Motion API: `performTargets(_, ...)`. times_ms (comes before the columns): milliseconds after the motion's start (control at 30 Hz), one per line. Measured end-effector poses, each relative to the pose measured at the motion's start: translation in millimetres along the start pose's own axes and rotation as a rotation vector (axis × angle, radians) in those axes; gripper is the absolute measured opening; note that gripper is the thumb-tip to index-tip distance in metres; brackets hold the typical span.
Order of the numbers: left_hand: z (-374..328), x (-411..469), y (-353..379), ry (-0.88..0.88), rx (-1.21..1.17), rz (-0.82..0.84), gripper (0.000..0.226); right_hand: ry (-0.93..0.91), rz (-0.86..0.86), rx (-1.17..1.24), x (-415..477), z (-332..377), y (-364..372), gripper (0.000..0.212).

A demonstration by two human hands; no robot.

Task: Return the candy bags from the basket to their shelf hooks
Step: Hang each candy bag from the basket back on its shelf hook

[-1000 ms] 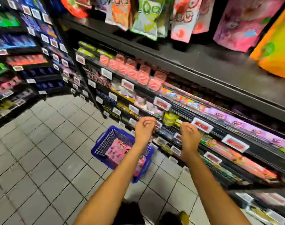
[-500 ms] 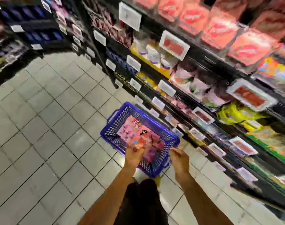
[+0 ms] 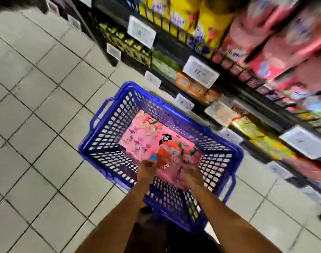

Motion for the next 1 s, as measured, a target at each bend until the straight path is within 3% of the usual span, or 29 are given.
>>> performTargets(100, 10.1, 41.7, 19.0, -0.056, 0.016, -0.044, 0.023, 0.037, 0.012, -0.044, 47.2, -12.3, 39.0, 0.033)
performTargets(167, 20.8, 64.5, 36.3, -0.085, 0.084, -0.015, 0.034, 0.066, 0.017, -0.042, 70.7, -20.6, 59.3, 0.045)
performTargets(233, 20.2, 74.0, 43.7, 0.013, 0.262, -0.023, 0.054, 0.045, -0.064, -0.088, 84.9, -21.1, 63.1, 0.068)
performTargets(300, 14.8, 77.2, 47.7, 0.150, 0.488, -0.074, 0.075, 0.023, -0.097, -0.048, 90.3, -18.7, 61.9, 0.067)
performTargets(400, 13.8, 70.5, 48.1, 0.098, 0.339, -0.026, 0.055, 0.149, 0.055, 0.150, 79.2, -23.3, 66.1, 0.040)
performTargets(467, 10.9, 55.1, 36.6, -0.006, 0.259, 0.025, 0.038, 0.198, 0.122, 0.273, 51.3, -17.2, 54.7, 0.039)
performTargets(533, 0.0, 36.6, 14.0, -0.012, 0.230, 0.018, 0.026, 0.123, 0.154, 0.292, 18.6, 0.4, 33.8, 0.047)
performTargets(667, -50.2, -30.4, -35.5, 0.026, 0.056, 0.160, 0.063, -0.026, 0.194, 0.401, -72.8, 44.9, -31.8, 0.035)
performTargets(733, -85.9, -76.8, -67.5, 0.069, 0.033, 0.214, 0.063, -0.057, 0.210, 0.436, -123.8, 64.0, -61.8, 0.026)
performTargets(800, -124.6, -126.2, -102.3, 0.119, -0.015, 0.220, 0.051, -0.092, 0.233, 0.523, -179.9, 91.9, -95.5, 0.033)
performTargets(933, -209.8, -228.1, -171.0, 0.134, -0.240, 0.268, 0.023, -0.139, 0.151, 0.643, -291.1, 157.1, -170.7, 0.069)
performTargets(1000, -263.8, -277.0, -206.1, 0.257, -0.307, 0.289, 0.022, -0.139, 0.084, 0.733, -342.5, 182.9, -209.6, 0.062)
Point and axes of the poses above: each hand's wrist, its own x-axis towards the middle knuckle, its own y-axis out of the palm, z = x × y, the point moved 9 cm from there along x, towards the middle knuckle, and after that the axes turned 12 degrees about -z, right-handed, at the moved point
